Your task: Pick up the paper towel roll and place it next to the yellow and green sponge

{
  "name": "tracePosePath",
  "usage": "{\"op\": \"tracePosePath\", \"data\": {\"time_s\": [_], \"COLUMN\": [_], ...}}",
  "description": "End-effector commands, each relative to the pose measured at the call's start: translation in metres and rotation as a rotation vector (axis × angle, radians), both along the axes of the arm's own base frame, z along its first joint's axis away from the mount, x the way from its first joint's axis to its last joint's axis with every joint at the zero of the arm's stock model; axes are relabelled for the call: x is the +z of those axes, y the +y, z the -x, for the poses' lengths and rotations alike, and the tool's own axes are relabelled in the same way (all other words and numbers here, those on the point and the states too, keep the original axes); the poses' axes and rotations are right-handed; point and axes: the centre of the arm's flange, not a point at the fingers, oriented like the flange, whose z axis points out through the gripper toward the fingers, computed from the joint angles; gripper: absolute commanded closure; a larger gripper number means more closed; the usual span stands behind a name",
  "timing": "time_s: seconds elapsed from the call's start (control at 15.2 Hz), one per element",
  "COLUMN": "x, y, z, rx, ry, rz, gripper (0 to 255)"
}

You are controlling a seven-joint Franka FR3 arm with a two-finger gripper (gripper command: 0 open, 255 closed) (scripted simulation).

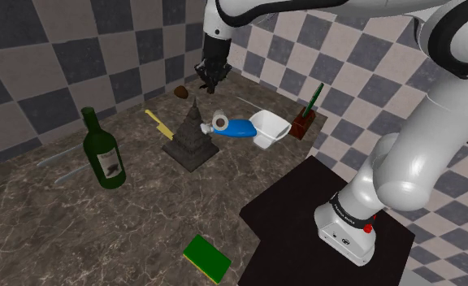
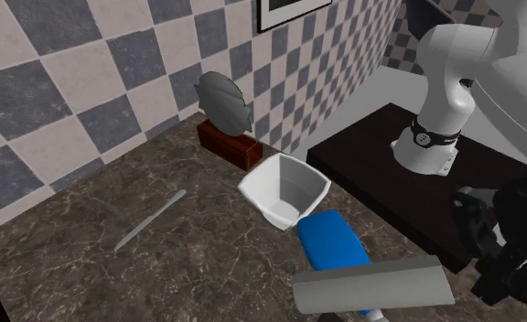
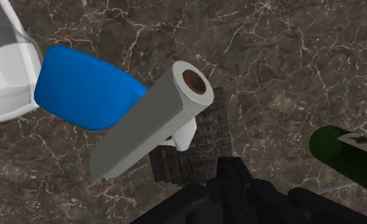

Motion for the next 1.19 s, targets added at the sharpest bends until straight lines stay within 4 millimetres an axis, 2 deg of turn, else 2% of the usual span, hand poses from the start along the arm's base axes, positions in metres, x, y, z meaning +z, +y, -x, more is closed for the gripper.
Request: {"op": "tracePosePath", "data": {"time_s": [0.0,0.07,0.46,0.99,1.12], "x": [0.000,0.000,-0.064,-0.107,-0.110], "y": [0.000,0.000,0.010,0.006,0.006], "z": [0.000,0.000,0.039,0.046,0.046], "rx": [0.000,0.000,-0.241,-0.264,-0.264], "ry": [0.000,0.000,0.040,0.044,0.044], "rz": [0.000,0.000,0.167,0.184,0.184], "gripper": [255,0,0,0,0]}}
